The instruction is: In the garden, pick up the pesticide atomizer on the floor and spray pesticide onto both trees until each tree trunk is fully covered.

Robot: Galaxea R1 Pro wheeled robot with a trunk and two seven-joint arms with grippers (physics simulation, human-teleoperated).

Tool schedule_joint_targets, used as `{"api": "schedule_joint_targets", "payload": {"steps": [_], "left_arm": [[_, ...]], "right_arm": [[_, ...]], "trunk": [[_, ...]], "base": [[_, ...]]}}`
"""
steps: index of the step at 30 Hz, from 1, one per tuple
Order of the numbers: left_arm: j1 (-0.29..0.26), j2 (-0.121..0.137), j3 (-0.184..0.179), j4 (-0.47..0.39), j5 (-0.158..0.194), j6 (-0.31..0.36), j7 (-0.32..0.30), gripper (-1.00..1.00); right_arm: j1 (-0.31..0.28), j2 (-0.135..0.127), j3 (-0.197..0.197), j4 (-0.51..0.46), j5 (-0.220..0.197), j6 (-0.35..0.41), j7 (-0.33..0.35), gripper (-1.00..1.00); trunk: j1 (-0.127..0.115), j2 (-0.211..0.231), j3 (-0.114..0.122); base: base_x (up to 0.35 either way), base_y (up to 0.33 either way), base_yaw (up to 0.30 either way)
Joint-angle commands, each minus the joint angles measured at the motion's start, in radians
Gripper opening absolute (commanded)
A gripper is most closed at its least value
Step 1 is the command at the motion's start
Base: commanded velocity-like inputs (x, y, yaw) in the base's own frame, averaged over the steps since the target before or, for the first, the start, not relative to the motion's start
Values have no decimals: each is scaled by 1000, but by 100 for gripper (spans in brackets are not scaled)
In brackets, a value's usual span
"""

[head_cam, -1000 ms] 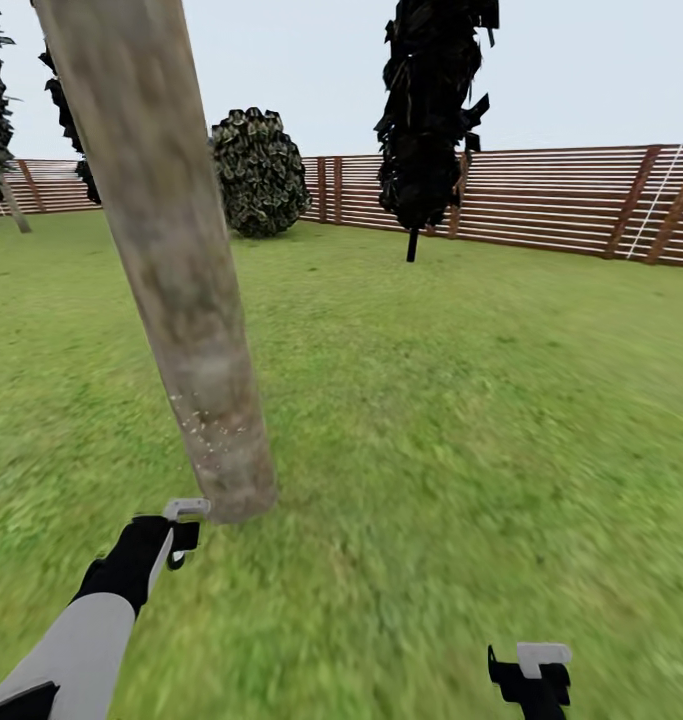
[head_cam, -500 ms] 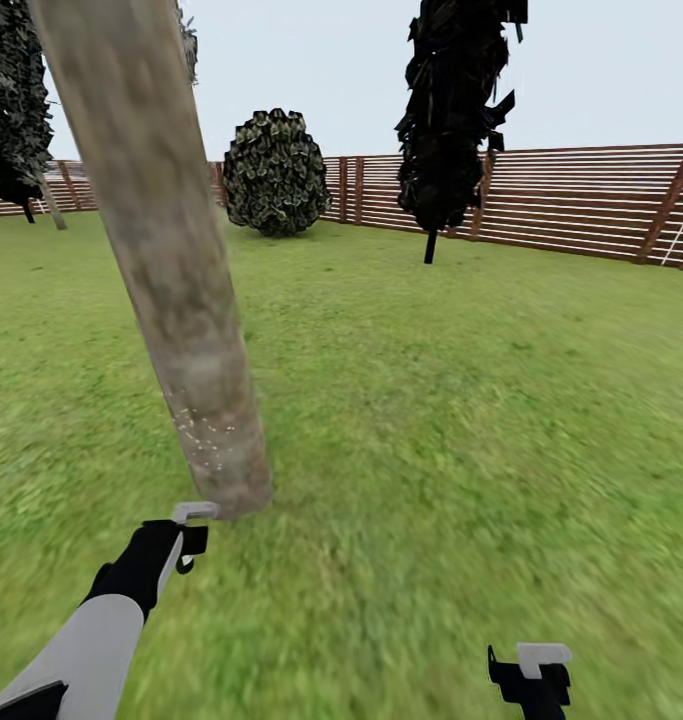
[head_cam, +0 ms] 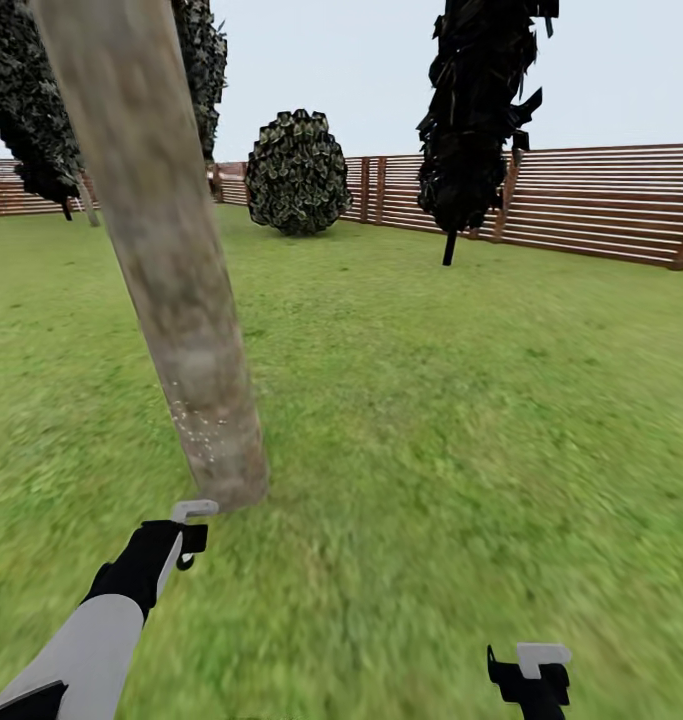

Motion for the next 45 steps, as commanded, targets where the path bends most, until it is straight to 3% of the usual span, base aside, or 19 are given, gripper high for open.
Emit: {"api": "schedule_joint_targets", "payload": {"steps": [1, 8, 32, 45], "left_arm": [[-1, -1, 4, -1, -8, 2, -4, -100], [-1, -2, 4, -1, -6, -1, -4, -100], [-1, -1, 5, -1, -6, -1, -3, -100], [-1, 13, 7, -9, -11, -1, -1, -100]], "right_arm": [[0, 0, -7, 1, 11, -2, -4, 100], [0, 0, -7, 1, 11, -2, -4, 100], [0, -2, -7, 1, 11, -2, -5, 100], [0, -2, -7, 1, 11, -2, -5, 100]], "trunk": [[0, 0, -1], [0, 0, -1], [0, 0, -1], [0, 0, -1]], "base": [[0, -276, 276], [29, -276, 233], [156, -255, 9], [110, -258, 250]]}}
